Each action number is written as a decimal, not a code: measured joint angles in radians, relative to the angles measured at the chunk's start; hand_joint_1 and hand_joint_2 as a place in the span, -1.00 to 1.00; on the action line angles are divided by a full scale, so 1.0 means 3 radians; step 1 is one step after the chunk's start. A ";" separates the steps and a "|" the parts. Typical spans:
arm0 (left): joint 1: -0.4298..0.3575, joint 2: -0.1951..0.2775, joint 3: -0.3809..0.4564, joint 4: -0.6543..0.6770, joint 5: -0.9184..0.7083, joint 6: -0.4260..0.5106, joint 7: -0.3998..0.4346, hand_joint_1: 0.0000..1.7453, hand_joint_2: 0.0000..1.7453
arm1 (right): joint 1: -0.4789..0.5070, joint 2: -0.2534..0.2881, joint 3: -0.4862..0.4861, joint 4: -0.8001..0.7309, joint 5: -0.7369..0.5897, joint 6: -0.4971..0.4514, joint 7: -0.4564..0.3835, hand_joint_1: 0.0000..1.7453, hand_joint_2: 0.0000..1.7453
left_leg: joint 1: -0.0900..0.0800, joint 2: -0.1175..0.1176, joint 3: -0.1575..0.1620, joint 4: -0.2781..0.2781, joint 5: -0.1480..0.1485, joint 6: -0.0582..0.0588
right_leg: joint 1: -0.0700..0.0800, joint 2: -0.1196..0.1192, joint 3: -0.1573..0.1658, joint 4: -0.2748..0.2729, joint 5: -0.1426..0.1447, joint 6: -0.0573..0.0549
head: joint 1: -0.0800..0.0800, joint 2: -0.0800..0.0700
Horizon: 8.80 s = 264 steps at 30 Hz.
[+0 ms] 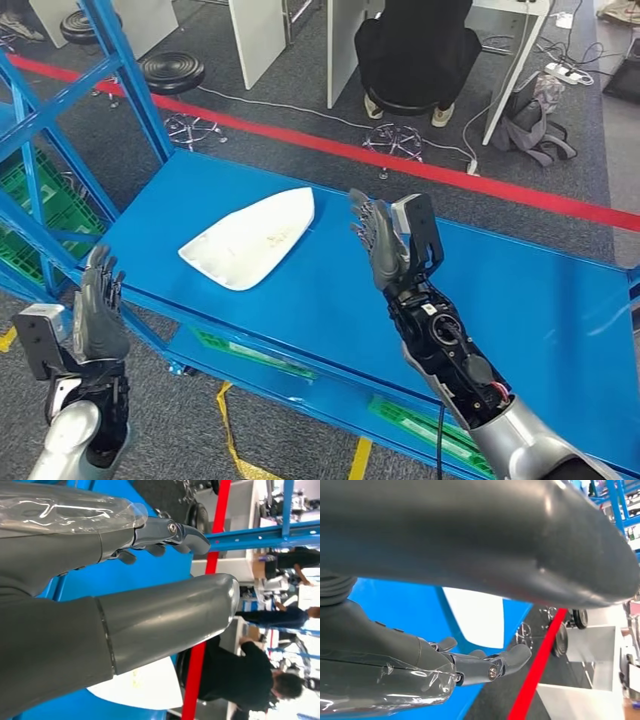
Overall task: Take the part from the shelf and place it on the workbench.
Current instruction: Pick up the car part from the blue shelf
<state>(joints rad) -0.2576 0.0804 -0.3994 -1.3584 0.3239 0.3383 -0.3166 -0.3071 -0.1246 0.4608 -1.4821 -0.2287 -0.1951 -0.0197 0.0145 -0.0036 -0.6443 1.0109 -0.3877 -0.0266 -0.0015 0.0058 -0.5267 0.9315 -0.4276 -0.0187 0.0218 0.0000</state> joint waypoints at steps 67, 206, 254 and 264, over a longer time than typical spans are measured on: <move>-0.0096 -0.0018 -0.0005 0.0023 0.0060 -0.0020 -0.0062 -1.00 -1.00 | -0.1152 -0.0007 -0.0908 0.2550 0.0786 0.1012 -0.0373 -1.00 1.00 | -0.0049 -0.0018 0.0131 -0.0252 0.0032 0.0108 | -0.0006 -0.0007 0.0029 0.0000 -0.0056 0.0102 | 0.0040 0.0000; -0.0253 -0.0038 -0.0003 0.0392 0.0087 -0.0197 -0.0277 -1.00 -1.00 | -0.1950 -0.0077 -0.0319 0.3878 -0.0008 0.2131 -0.0037 -1.00 1.00 | -0.0028 -0.0007 0.0086 -0.0243 0.0058 0.0164 | -0.0038 0.0012 -0.0096 0.0355 -0.0286 0.0164 | 0.0018 0.0000; -0.0285 -0.0056 -0.0004 0.0420 0.0062 -0.0221 -0.0322 -1.00 -1.00 | -0.1939 -0.0039 -0.0219 0.3909 0.0147 0.2188 0.0061 -1.00 1.00 | -0.0061 -0.0031 0.0281 -0.0243 -0.0124 0.0135 | 0.0011 0.0024 -0.0195 0.0038 0.0143 0.0086 | 0.0045 0.0000; -0.0303 -0.0082 -0.0004 0.0445 0.0076 -0.0209 -0.0334 -1.00 -1.00 | -0.1940 0.0049 -0.0187 0.3909 0.0101 0.2277 0.0160 -1.00 1.00 | -0.0058 -0.0031 0.0281 -0.0244 -0.0124 0.0135 | 0.0011 0.0024 -0.0196 0.0039 0.0143 0.0085 | 0.0038 0.0000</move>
<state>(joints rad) -0.3484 0.0559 -0.4005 -1.2250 0.3468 0.2755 -0.4170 -0.8892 -0.1100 0.4047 -0.3094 -0.1984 0.4880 0.0281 -0.0029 -0.0129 -0.5599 0.9378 -0.4250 0.0138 0.0017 0.0130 -0.5854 0.9431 -0.3847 0.0068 0.0332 0.0000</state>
